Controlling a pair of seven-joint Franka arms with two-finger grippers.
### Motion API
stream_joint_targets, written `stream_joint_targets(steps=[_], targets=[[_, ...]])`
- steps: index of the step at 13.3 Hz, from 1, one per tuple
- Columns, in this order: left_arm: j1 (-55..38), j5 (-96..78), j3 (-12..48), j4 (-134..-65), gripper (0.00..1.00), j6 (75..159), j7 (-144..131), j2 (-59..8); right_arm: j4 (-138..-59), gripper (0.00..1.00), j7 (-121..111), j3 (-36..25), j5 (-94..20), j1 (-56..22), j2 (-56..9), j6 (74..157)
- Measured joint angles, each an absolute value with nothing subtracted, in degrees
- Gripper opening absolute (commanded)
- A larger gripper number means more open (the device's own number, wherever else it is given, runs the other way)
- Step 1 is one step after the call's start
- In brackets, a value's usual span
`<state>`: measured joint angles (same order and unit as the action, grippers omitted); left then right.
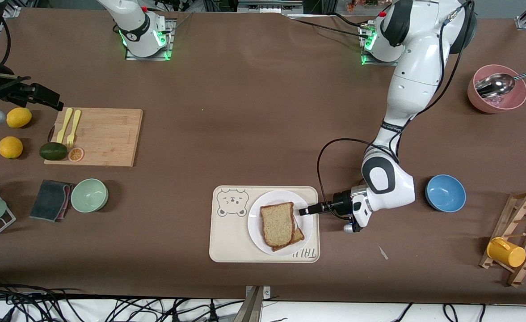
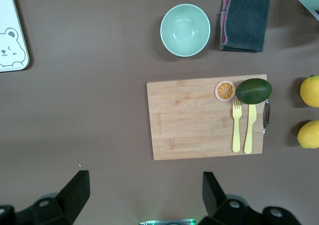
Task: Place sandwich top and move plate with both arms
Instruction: 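Open the left gripper and release the plate on the tray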
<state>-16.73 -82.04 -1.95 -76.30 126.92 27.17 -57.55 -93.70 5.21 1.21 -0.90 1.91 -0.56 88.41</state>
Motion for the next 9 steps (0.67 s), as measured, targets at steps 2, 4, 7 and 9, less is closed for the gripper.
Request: stream_joint_targets(steps=[2,4,7,9], targets=[[-16.7,-82.0,-2.0,-75.9,0.8,126.9,27.2,-57.5,-93.7,1.0,5.2,1.2,-0.9,1.9,-0.6,88.4],[-16.7,-80.3,-2.0,-75.6,0.81,126.8,27.2,-57.3,-93.7,1.0,5.2,1.2,-0.9,1.9,-0.6,88.4],[-16.6,-77.2,-2.0,-75.6,0.82,125.9,26.4,-56.2,-93.7,1.0,5.2,1.2,-0.9,1.9,-0.6,88.4],[-16.5,-74.9,-2.1,-76.5,0.86,125.1,26.0,-54.9,-93.7,1.0,5.2,1.2,-0.9,1.9,-0.6,88.4]])
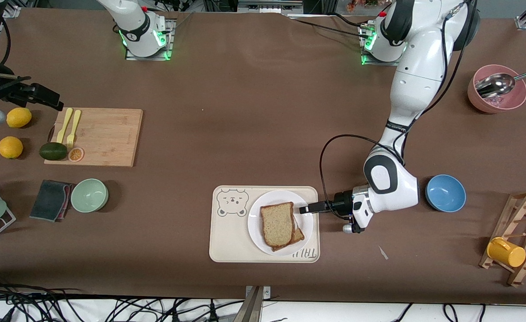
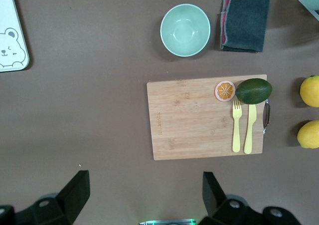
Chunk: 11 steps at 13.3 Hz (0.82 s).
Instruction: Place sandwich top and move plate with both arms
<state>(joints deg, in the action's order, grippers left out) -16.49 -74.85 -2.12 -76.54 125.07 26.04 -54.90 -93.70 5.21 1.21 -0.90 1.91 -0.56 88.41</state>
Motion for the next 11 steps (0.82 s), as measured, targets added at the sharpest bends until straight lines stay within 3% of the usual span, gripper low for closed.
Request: stream_joint_targets(steps=[3,11], targets=[[-15.9,-70.1,-2.3,-78.3,0.99,124.9,25.8,-52.9,-93.7,1.0,5.2,1.2,-0.9,1.9,-0.6,88.4],[-13.7,-56.0,-4.1,-86.1,1.0,124.6,22.1,-42.8,-93.7,1.0,5.2,1.2,-0.9,1.9,-0.6,88.4]])
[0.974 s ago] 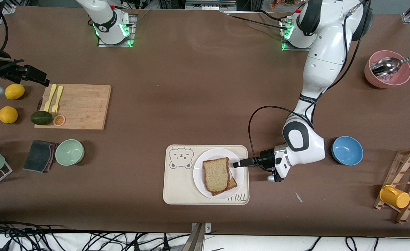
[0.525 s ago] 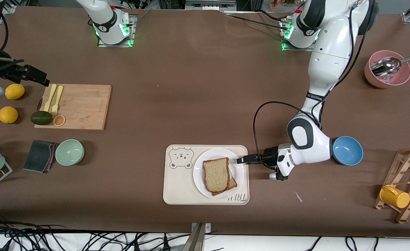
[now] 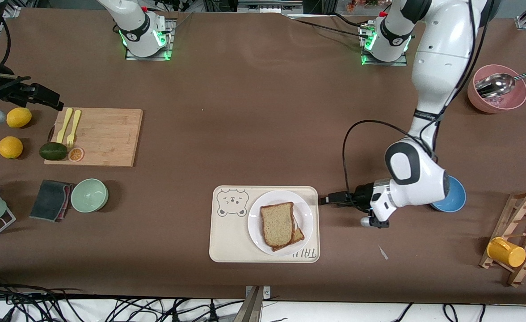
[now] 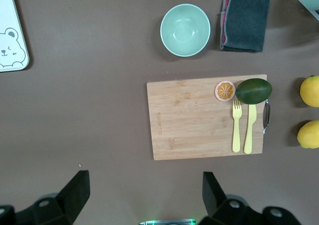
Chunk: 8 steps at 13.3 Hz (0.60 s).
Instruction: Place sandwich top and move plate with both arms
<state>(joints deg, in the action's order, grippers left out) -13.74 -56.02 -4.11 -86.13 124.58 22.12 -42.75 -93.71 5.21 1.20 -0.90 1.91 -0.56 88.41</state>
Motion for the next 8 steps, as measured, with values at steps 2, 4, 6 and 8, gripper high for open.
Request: stream_joint_targets(steps=[2,4,6,8], targets=[[-13.1,-48.5,-5.4,-88.4,1.0,124.4,18.8,-38.3,-93.7,1.0,5.2,1.2,-0.9,1.9,-0.6,88.4],[-12.1,-41.6,-6.2,-91.2,1.0,123.3,16.9,-33.6,-93.7,1.0,5.2,1.2,-0.9,1.9,-0.6,88.4],[-10.4,-36.6,-6.5,-94.0,1.0,120.0,16.3,-29.3,-93.7,1.0,5.2,1.2,-0.9,1.9,-0.6,88.4],[-8.4,-29.9,-7.2,-95.2,1.0,114.9,15.5,-25.0,-93.7,1.0,5.2,1.2,-0.9,1.9,-0.6,88.4]])
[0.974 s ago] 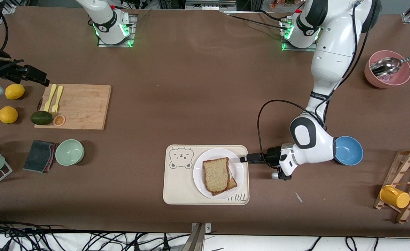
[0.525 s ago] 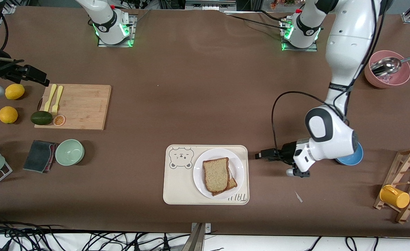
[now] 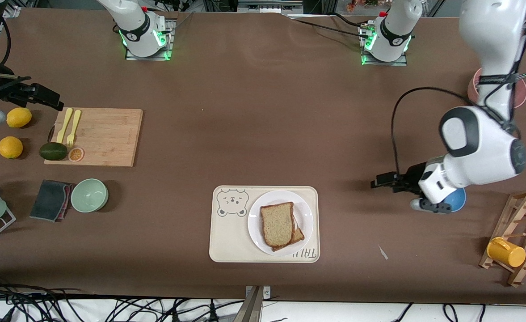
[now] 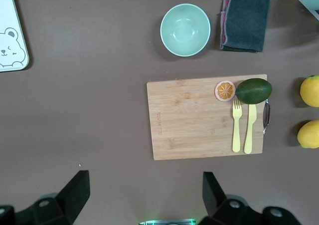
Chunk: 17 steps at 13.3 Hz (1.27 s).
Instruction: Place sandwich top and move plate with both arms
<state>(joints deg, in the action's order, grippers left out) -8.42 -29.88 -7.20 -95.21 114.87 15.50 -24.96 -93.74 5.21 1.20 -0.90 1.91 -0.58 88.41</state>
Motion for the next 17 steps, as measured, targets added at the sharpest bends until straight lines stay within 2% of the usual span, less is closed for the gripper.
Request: stream_joint_targets(steps=[5,11,14,17], targets=[[-4.8,-16.2,-7.6,-95.9,1.0,104.0,10.5,-13.8,-93.7,1.0,5.2,1.2,-0.9,1.9,-0.6,88.4],[-2.6,-6.8,-7.4,-96.1,1.0,95.3,7.3,-1.3,-93.7,1.0,5.2,1.2,-0.9,1.9,-0.6,88.4],[1.9,-5.6,-3.2,-96.1,1.0,93.4,4.1,4.4,-93.8,1.0,5.2,1.2,-0.9,1.9,-0.6,88.4],[3.9,-3.3,0.4,-96.1,1.0,90.7,-0.5,7.0,-93.8,1.0,5.2,1.2,-0.9,1.9,-0.6,88.4]])
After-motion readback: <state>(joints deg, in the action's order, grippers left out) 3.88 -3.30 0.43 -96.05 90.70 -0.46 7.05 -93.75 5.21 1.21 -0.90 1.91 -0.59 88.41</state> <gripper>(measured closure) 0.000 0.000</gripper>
